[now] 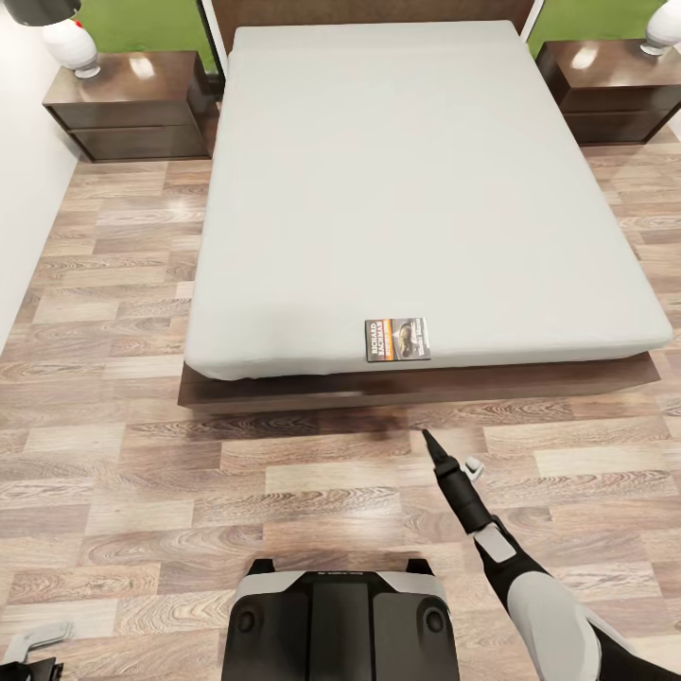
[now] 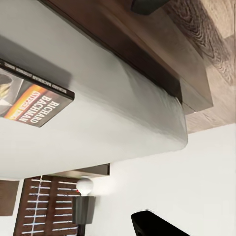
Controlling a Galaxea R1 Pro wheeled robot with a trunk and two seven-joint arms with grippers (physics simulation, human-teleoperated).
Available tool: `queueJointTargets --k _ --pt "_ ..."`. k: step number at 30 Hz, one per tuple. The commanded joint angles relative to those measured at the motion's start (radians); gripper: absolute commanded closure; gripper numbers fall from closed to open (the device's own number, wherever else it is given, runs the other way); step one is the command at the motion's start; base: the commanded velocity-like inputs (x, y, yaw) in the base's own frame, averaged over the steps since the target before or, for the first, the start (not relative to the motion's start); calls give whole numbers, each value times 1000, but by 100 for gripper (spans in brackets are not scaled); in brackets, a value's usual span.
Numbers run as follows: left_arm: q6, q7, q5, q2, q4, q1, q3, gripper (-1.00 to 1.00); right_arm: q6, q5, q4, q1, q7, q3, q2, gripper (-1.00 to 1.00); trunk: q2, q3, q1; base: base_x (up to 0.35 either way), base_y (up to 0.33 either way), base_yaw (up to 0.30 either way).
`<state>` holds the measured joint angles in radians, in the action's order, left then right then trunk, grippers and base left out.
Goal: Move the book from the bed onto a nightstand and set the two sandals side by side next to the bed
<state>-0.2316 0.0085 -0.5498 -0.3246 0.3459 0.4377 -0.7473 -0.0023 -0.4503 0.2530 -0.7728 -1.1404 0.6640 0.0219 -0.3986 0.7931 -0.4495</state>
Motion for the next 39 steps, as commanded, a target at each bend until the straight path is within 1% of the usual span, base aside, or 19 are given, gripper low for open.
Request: queueJointTargets --k 1,6,13,20,25,29,39 --pt "-3 1 -3 0 1 -1 -3 -100 5 -7 -1 -1 -1 -3 1 -100 -1 1 -1 0 0 0" --pt "-1 1 -3 -3 1 -32 -3 -100 16 -7 2 -10 3 -3 13 -100 -1 1 -1 0 0 0" --pt "6 1 -3 -3 1 -58 -3 -100 20 -7 4 -51 12 -3 21 -100 -1 1 -1 0 0 0" --pt "10 2 -3 1 1 -63 -3 -100 21 -7 2 -102 68 -3 25 -100 -1 1 -1 0 0 0" --pt "10 2 -2 5 1 -65 -3 -100 22 -7 3 -133 88 -4 26 -100 -1 1 -1 0 0 0" --pt "11 3 -2 7 1 -65 -3 -100 23 -7 2 -152 93 -5 29 -100 -1 1 -1 0 0 0" --pt "12 5 -3 13 0 -65 -3 -100 24 -7 0 -171 98 -7 35 -100 -1 1 -1 0 0 0"
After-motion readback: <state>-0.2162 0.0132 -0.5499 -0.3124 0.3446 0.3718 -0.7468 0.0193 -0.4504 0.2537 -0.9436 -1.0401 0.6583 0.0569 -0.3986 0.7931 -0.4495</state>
